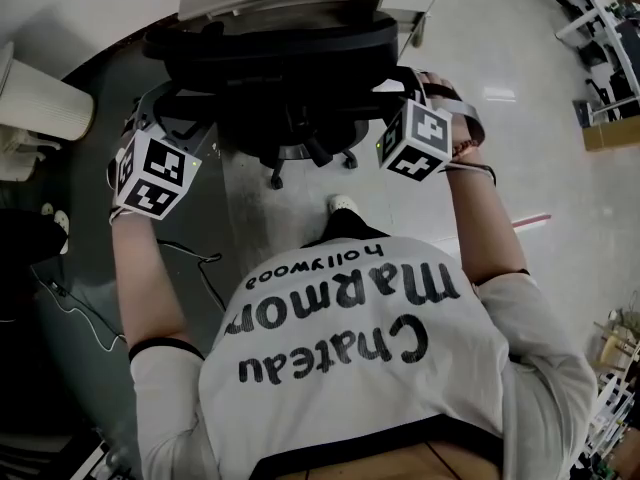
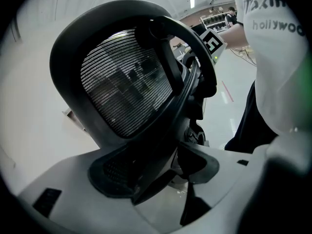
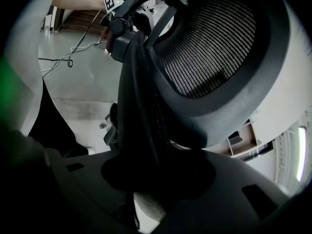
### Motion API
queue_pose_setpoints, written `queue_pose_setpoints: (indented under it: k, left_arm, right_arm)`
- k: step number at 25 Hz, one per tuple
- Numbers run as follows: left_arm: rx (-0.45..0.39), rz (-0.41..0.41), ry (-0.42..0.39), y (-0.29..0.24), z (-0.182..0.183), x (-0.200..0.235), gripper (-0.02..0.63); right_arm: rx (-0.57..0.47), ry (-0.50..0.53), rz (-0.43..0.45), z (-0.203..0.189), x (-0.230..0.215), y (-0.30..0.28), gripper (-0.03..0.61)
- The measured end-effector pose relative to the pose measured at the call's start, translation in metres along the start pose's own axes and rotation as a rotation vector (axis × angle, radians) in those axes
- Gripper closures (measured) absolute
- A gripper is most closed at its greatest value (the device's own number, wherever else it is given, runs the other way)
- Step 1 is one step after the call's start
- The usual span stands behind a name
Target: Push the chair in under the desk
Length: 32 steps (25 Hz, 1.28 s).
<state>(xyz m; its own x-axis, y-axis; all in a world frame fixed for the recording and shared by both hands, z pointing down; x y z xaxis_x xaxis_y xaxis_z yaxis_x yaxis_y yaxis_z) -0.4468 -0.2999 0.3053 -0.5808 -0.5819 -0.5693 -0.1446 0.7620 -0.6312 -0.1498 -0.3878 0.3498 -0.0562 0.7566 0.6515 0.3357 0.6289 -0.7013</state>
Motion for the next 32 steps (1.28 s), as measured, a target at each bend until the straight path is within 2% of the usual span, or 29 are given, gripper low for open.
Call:
queue_pose_setpoints:
  k: [15, 25, 32]
  left_arm:
    - [0.005, 0.023, 0.027, -0.017, -0.001, 0.007, 0.322]
    - [0.029, 0.025, 0.042, -0.034, 0.014, 0.008, 0.322]
    - [0.028, 0.067, 0.043, -0.029, 0.028, 0.007, 0.325]
  right_arm:
    - [-0.030, 0.033, 0.003, -0.001, -0.024, -0.031, 0.388]
    - [-0.047, 0.047, 0.016, -0.017, -0.042, -0.045, 0.388]
    - [-0.074, 0.078, 0.024, -0.023, -0.061, -0.047, 0.387]
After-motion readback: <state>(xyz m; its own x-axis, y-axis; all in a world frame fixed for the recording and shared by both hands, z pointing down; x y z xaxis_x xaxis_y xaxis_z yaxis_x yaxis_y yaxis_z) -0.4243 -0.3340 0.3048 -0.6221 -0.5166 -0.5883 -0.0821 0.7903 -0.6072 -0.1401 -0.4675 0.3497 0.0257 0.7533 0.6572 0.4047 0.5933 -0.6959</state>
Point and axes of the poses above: the fingertips, and each gripper's own axes: y backward along the fingers, x to its left, z out of its top, the point moved 7 cm from there along y, backward along the fingers
